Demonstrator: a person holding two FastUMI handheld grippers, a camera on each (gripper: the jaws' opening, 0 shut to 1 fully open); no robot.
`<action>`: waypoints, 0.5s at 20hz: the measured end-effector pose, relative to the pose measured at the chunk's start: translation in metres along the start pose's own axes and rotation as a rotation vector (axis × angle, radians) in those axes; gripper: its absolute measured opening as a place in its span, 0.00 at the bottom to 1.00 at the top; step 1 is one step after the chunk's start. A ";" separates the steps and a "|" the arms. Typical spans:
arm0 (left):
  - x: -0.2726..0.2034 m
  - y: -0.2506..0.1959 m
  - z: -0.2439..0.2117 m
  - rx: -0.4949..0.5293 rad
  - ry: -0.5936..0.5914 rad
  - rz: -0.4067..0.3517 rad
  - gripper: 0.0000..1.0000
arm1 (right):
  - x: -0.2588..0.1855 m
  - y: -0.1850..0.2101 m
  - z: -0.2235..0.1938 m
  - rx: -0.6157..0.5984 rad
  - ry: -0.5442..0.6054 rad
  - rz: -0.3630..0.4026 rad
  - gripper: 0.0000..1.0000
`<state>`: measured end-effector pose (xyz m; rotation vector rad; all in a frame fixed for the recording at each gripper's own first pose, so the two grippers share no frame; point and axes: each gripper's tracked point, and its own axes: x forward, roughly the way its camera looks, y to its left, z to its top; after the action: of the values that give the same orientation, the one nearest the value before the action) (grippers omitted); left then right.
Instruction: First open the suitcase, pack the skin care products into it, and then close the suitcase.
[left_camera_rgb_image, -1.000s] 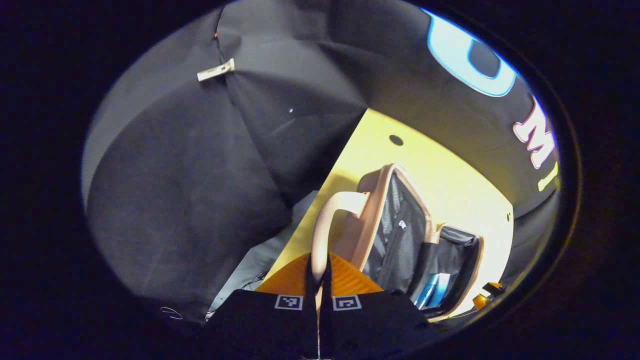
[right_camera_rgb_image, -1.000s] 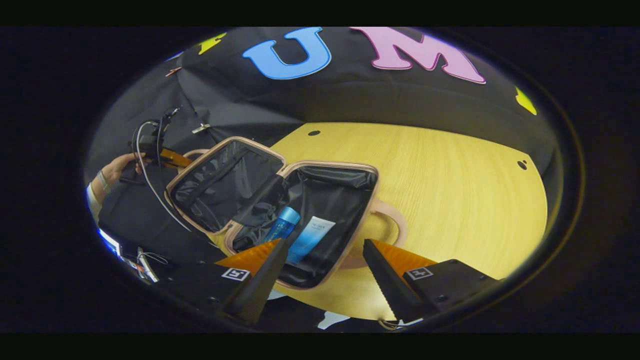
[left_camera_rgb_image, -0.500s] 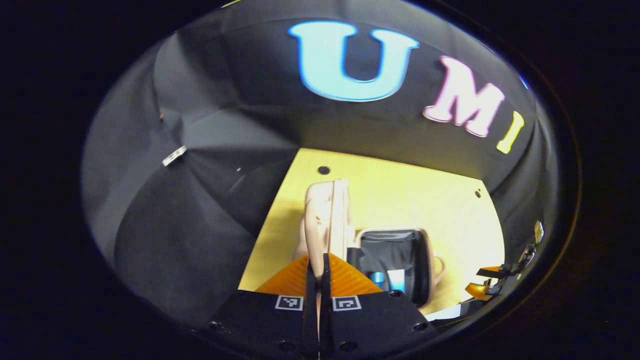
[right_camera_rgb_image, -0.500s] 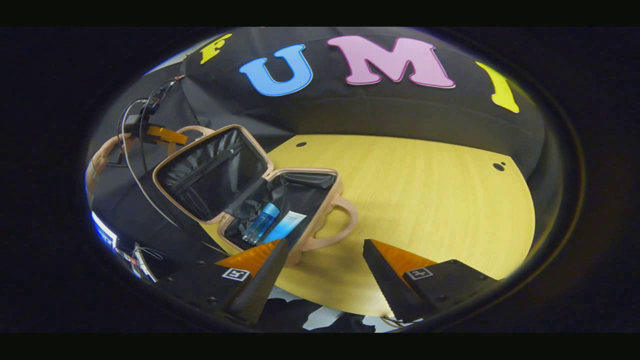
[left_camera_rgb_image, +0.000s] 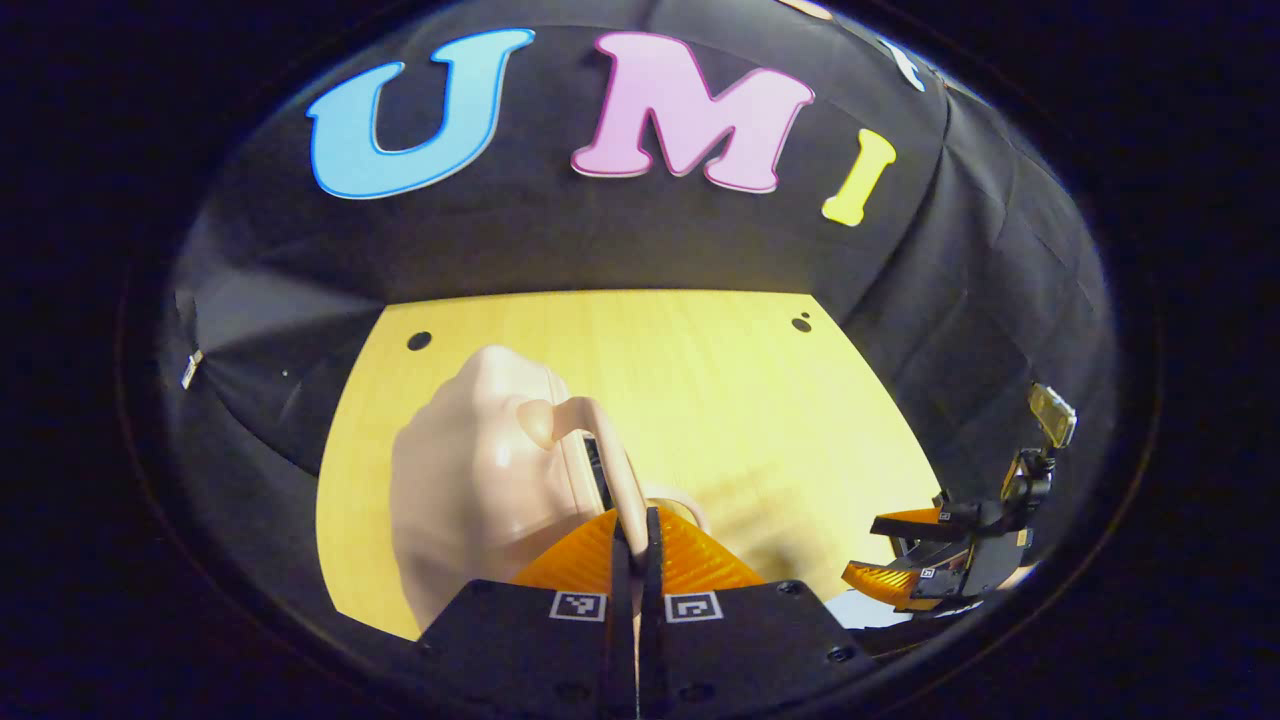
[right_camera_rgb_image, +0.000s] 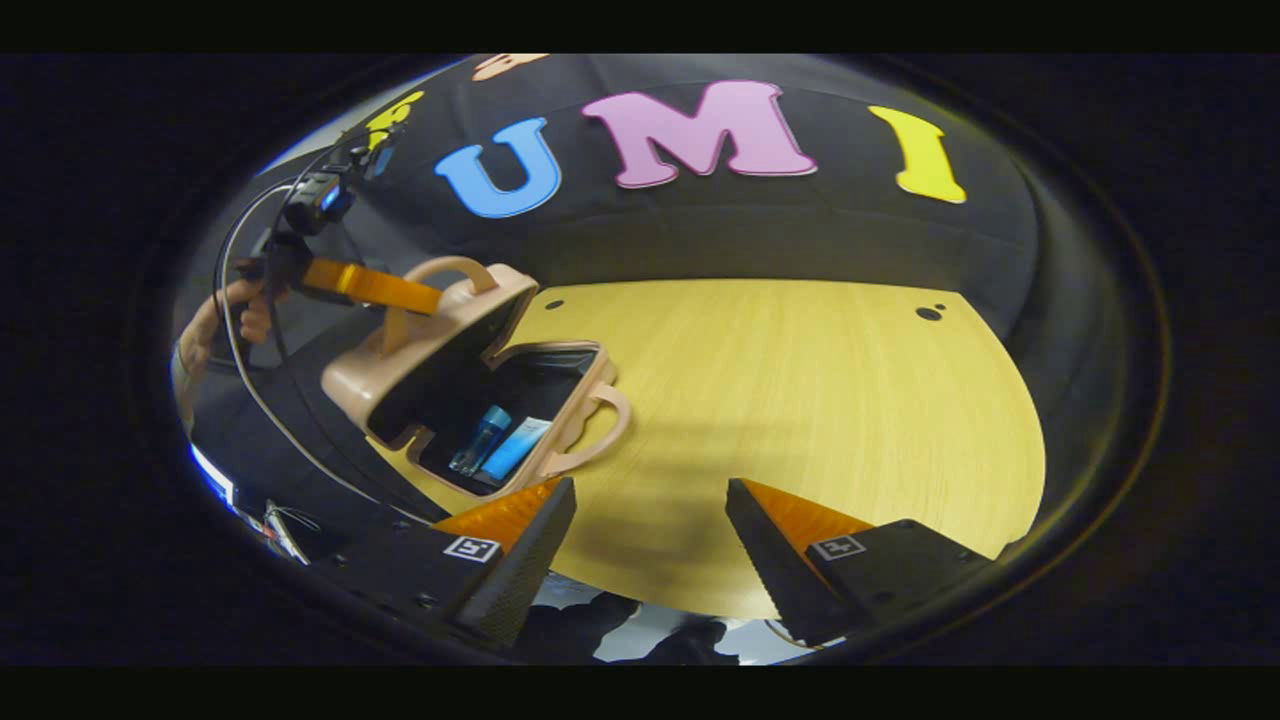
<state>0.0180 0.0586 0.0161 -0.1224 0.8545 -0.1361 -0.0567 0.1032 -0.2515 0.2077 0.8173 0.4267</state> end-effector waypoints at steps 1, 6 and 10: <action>0.024 -0.010 -0.010 0.007 0.019 -0.004 0.07 | -0.005 -0.010 -0.002 0.006 0.001 -0.018 0.96; 0.084 -0.010 -0.042 -0.012 0.132 0.008 0.07 | -0.029 -0.059 -0.010 0.065 -0.016 -0.120 0.96; 0.112 -0.025 -0.064 0.039 0.149 0.026 0.12 | -0.037 -0.081 -0.016 0.104 -0.022 -0.160 0.96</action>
<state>0.0406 0.0113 -0.1049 -0.0652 1.0013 -0.1390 -0.0677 0.0148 -0.2658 0.2415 0.8290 0.2318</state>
